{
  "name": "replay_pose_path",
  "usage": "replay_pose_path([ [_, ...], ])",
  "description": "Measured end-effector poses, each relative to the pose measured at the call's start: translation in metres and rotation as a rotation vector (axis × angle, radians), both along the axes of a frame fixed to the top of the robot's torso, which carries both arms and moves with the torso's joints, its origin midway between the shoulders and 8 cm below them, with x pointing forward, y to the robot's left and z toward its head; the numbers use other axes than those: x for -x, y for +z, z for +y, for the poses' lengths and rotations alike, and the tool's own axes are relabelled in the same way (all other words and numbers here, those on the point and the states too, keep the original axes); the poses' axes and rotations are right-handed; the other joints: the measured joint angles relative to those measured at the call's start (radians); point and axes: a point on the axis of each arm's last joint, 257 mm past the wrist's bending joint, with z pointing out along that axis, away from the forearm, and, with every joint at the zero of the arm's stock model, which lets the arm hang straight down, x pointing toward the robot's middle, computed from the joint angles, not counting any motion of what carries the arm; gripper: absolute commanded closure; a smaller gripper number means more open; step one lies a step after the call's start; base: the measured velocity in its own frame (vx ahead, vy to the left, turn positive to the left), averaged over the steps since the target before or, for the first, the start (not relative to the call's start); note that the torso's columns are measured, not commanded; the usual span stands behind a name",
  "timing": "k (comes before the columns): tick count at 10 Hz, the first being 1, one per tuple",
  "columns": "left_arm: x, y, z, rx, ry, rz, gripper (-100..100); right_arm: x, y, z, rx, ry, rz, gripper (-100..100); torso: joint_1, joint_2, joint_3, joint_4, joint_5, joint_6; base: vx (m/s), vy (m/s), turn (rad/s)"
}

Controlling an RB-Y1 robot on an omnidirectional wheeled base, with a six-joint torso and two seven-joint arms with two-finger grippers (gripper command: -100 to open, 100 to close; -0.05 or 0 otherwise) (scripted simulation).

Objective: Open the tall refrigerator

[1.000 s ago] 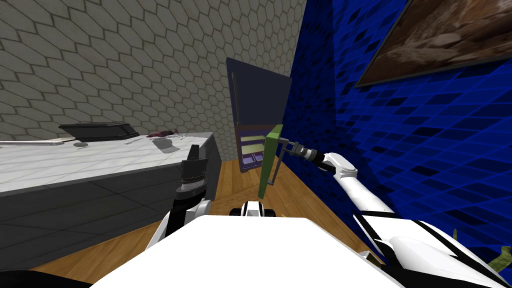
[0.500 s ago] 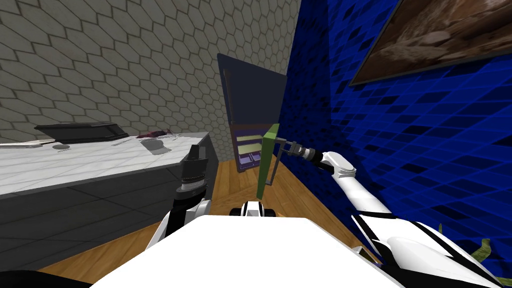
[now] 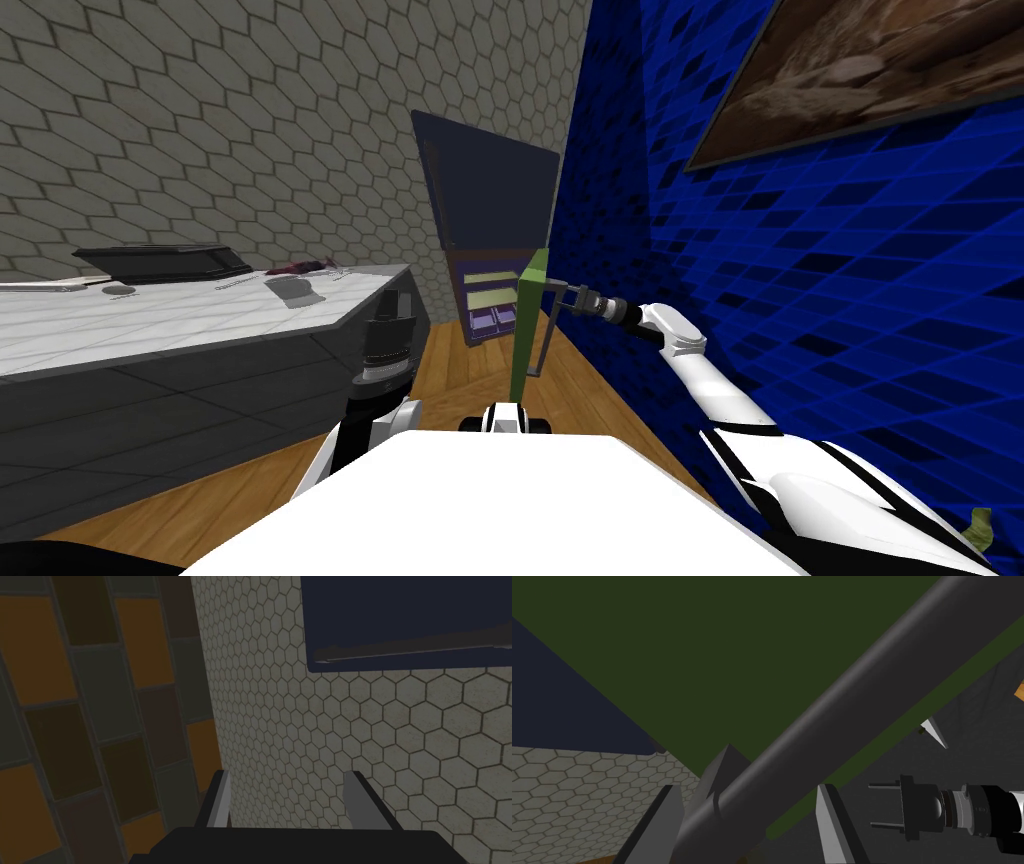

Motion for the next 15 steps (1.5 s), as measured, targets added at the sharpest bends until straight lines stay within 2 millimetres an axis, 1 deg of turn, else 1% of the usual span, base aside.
replay_pose_path([
  [2, 0.0, 0.0, 0.0, 0.0, 0.0, 0.0, 0, 0.015, 0.002, 0.014, 0.001, 0.059, -0.004, 100, 0.003, -0.002, -0.002, -0.001, 0.001, -0.002, 0.077, -0.293, 0.046],
  [4, 0.0, 0.0, 0.0, 0.0, 0.0, 0.0, 0, 0.023, 0.004, 0.021, 0.0, 0.097, -0.009, 100, 0.007, -0.003, -0.002, -0.002, 0.002, -0.003, 0.022, -0.266, 0.058],
  [5, 0.0, 0.0, 0.0, 0.0, 0.0, 0.0, 0, 0.029, 0.004, 0.026, 0.0, 0.123, -0.011, -100, 0.005, -0.001, -0.001, -0.001, 0.001, -0.002, -0.003, -0.13, 0.016],
  [7, 0.0, 0.0, 0.0, 0.001, 0.0, 0.0, 0, 0.027, 0.022, 0.023, 0.002, 0.126, -0.011, -100, 0.016, 0.009, 0.007, 0.0, 0.004, 0.0, 0.004, 0.048, -0.033],
  [9, 0.0, 0.0, 0.0, 0.001, 0.0, 0.0, 0, 0.026, 0.038, 0.018, 0.001, 0.121, -0.004, -100, 0.01, 0.014, 0.009, 0.003, 0.004, -0.002, -0.006, 0.049, -0.011],
  [10, 0.0, 0.0, 0.0, 0.001, 0.0, 0.0, 0, 0.024, 0.051, 0.015, -0.003, 0.121, -0.009, -100, 0.006, 0.013, 0.009, 0.002, 0.002, 0.0, 0.0, 0.018, 0.007],
  [11, 0.0, 0.0, 0.0, 0.001, 0.0, 0.0, 0, 0.024, 0.05, 0.015, -0.002, 0.123, -0.004, 0, 0.002, 0.013, 0.009, 0.002, -0.001, 0.002, -0.001, 0.009, 0.003],
  [15, 0.0, 0.0, 0.0, 0.001, 0.0, 0.0, 0, 0.025, 0.049, 0.015, 0.0, 0.124, -0.002, 0, 0.001, 0.012, 0.009, 0.0, -0.001, 0.003, 0.0, 0.002, 0.001],
])
